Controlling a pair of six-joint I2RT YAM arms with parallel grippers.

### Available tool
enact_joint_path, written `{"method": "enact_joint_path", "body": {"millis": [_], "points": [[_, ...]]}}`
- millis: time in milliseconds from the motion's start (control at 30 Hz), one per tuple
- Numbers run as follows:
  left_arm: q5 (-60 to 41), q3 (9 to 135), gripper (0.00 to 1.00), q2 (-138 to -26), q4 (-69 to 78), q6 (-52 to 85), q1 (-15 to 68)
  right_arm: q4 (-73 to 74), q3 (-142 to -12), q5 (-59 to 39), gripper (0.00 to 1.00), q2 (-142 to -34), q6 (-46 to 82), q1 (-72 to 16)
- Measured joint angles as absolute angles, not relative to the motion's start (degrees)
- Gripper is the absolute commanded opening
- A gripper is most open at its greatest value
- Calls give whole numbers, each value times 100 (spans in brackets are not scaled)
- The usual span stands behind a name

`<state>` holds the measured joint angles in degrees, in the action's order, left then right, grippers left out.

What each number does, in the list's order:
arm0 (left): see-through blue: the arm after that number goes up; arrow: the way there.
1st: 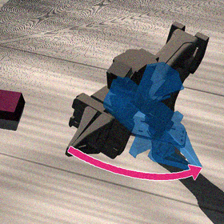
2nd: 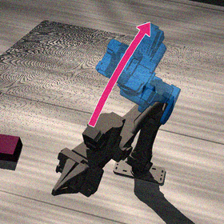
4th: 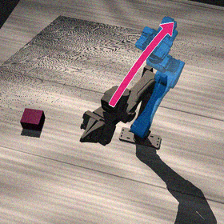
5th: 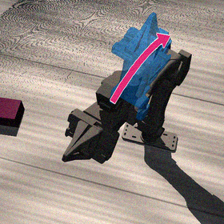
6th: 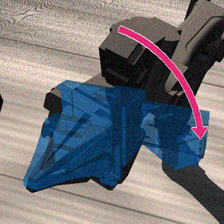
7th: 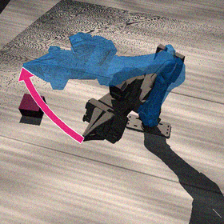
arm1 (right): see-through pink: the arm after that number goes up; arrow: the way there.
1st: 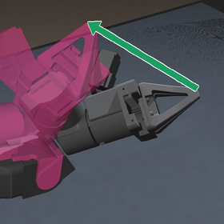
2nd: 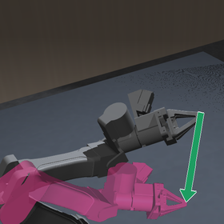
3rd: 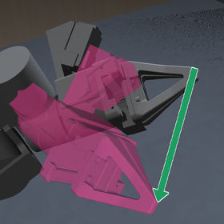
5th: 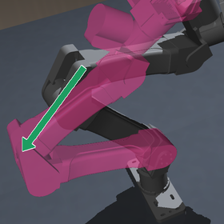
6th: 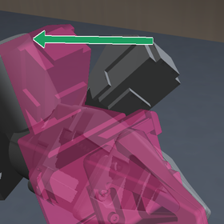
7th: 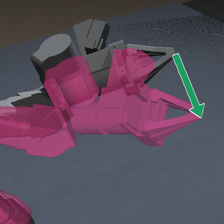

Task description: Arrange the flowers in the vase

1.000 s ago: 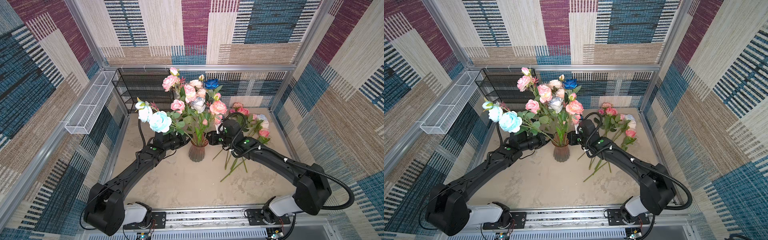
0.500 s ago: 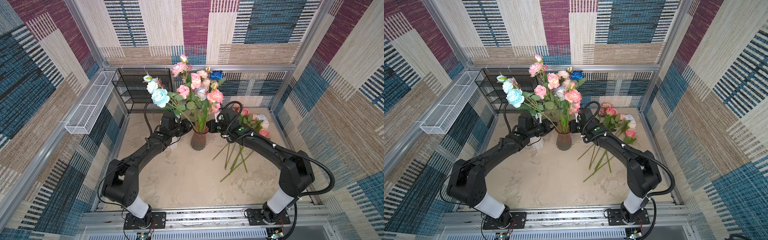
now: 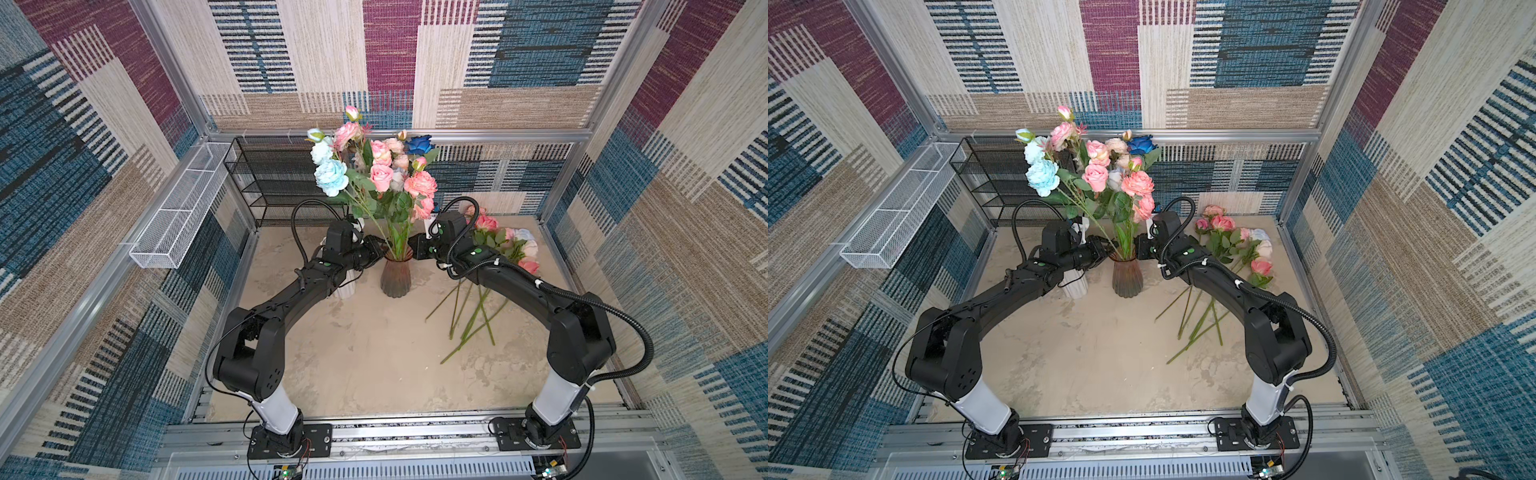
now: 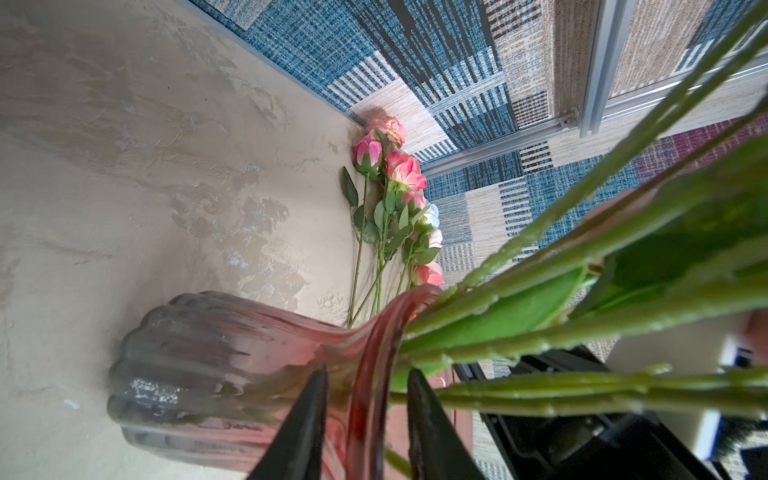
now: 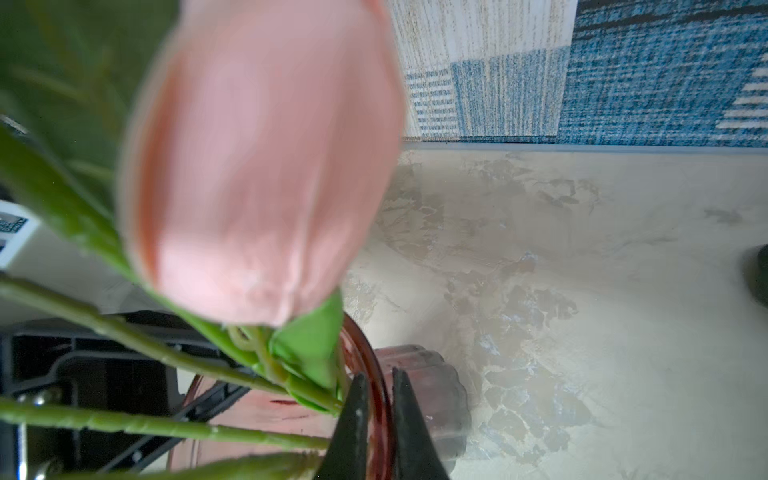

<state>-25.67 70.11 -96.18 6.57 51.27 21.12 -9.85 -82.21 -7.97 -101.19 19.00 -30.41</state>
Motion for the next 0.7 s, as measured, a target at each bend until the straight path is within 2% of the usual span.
{"method": "enact_joint_path", "body": {"millis": [133,433,700], "points": [[-2523,6928,38,-9496,648,5186,2108,-869,-8173,-794,15,-10119,1900,-3044],[-2412,6888,27,-9472,628,5251,2053,-845,-8206,-794,14,-10156,1903,-3048],[-2309,7039,25,-9640,622,5290,2005,-797,-8405,-794,17,-10350,1898,-2995]]}}
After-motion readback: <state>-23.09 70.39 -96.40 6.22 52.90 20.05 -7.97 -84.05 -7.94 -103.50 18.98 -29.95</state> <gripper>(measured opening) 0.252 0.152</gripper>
